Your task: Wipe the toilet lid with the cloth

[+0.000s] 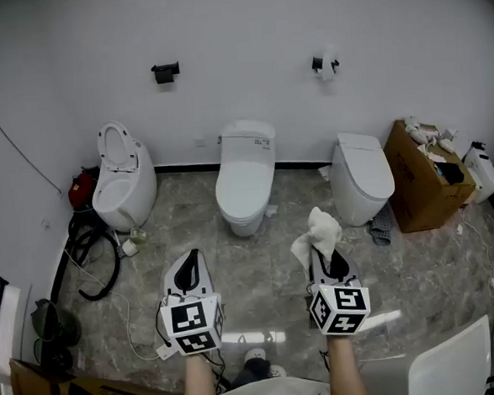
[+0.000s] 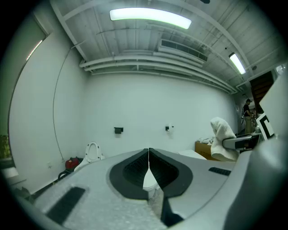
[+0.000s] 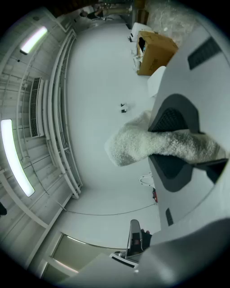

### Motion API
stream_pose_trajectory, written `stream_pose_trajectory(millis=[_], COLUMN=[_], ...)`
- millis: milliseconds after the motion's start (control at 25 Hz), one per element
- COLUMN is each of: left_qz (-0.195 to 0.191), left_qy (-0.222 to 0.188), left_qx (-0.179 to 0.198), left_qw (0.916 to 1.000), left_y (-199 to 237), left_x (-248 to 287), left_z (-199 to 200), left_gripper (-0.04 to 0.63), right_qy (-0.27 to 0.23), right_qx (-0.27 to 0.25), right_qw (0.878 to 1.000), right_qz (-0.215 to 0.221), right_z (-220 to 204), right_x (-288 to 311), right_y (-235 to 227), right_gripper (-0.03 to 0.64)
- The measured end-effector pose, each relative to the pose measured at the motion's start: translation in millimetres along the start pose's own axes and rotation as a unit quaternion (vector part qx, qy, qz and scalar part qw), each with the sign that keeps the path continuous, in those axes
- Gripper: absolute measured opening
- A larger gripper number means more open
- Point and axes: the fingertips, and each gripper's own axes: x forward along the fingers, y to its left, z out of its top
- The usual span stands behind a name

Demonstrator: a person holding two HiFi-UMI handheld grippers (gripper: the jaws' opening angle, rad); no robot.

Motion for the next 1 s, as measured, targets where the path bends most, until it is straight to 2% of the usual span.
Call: stream_pose_trajectory(millis=[600,1000], left_qz=[0.0,0.0], left_qy=[0.001,-0.002], left_qx=[-0.007,-0.006], left_qw=[1.0,1.0], left_y=[7.9,30.4], left_x=[8.5,40.3], left_z=[-3.3,0.7], left_gripper=[0.009,0.009], right_qy=[0.003,-0.004], right_qx=[0.002,0.019], right_qw=[1.0,1.0], right_qz=[-0.001,-0.006], right_z=[-2.8,2.2], right_x=[9.9,46.7], right_y=[1.3,10.3], right_gripper=[0.11,0.114])
